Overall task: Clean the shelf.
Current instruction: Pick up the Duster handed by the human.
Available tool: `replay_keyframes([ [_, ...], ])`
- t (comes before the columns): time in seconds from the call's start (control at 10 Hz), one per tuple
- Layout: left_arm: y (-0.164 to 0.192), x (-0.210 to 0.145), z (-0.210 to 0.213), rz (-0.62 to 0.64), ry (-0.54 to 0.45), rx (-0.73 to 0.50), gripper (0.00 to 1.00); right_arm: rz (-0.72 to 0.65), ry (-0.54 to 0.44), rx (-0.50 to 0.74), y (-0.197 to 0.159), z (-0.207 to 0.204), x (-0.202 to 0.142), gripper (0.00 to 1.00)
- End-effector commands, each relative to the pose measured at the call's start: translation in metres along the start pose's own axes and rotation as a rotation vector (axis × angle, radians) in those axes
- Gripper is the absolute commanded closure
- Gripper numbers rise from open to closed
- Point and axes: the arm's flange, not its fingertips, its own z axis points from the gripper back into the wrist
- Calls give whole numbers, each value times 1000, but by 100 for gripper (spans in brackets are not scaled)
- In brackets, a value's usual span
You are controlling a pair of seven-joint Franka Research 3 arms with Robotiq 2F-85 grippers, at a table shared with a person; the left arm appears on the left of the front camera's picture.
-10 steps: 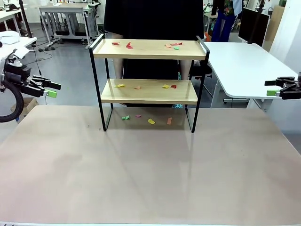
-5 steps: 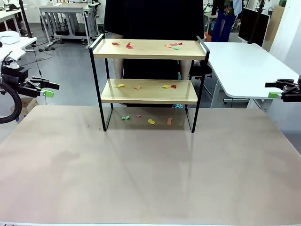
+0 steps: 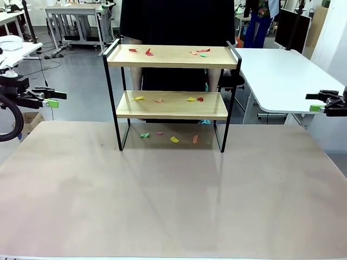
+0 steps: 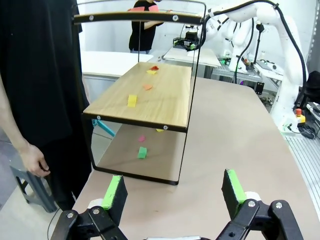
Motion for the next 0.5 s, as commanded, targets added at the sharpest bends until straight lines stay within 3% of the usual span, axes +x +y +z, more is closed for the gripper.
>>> replay_keyframes([
  [0.0,-6,14,4,-35,-54,1,0,25,-44,7,-2,-1,7,0],
  [0.4,-13,24,1,-43,-46,10,0,18,-42,-5,-3,-2,12,0],
])
